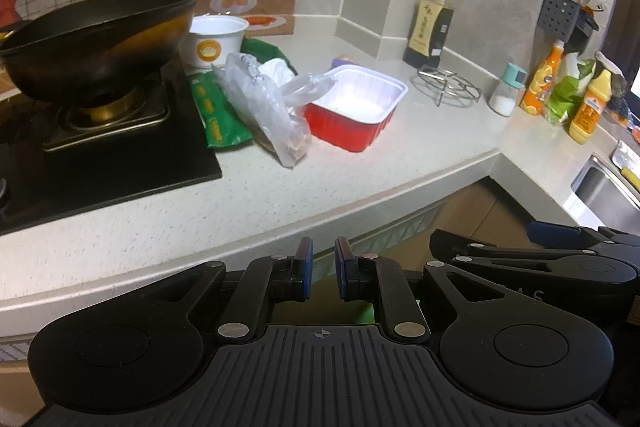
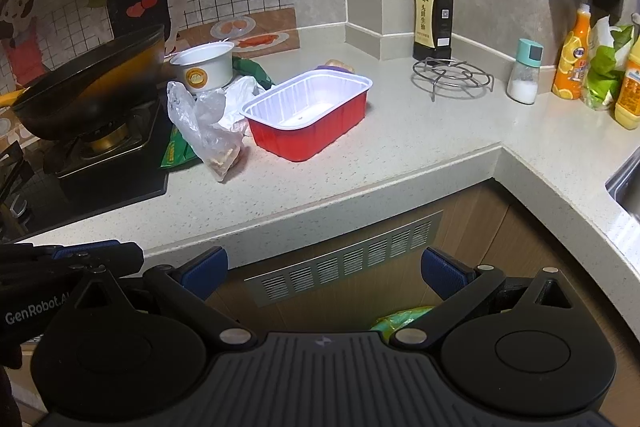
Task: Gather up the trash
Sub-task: 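Move both tools toward the red plastic tray on the counter, then grasp the red plastic tray rim with the left gripper and lift it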
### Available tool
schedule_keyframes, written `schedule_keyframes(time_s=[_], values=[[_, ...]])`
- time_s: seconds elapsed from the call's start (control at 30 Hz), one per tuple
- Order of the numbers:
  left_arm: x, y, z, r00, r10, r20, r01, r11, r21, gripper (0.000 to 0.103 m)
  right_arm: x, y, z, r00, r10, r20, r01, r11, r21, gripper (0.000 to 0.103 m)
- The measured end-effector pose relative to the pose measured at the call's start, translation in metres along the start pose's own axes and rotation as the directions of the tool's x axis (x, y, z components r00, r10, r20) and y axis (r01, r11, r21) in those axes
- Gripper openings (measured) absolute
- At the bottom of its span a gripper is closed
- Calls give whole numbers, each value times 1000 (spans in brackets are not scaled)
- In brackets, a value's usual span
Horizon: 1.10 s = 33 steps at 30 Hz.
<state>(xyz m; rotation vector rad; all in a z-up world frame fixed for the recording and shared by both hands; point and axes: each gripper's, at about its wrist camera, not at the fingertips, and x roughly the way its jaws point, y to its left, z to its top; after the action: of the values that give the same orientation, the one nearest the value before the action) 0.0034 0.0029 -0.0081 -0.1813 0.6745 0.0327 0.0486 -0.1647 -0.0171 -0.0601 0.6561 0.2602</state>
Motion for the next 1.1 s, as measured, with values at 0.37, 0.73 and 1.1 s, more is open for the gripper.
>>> schedule_keyframes(time_s=[0.37,0.73,1.1], values=[[11,12,2,1000,-19,-9,18,999,-31,15,9,5,4,1000,-11,-12,11,1000,-2,103],[38,40,20,997,-68,-26,67,997,-41,15,31,21,18,998,-55,-21,55,998,1,103],[83,69,62,974,-219,-53,220,976,5,15,47,38,46,953,-234,191,239,971,0,103]])
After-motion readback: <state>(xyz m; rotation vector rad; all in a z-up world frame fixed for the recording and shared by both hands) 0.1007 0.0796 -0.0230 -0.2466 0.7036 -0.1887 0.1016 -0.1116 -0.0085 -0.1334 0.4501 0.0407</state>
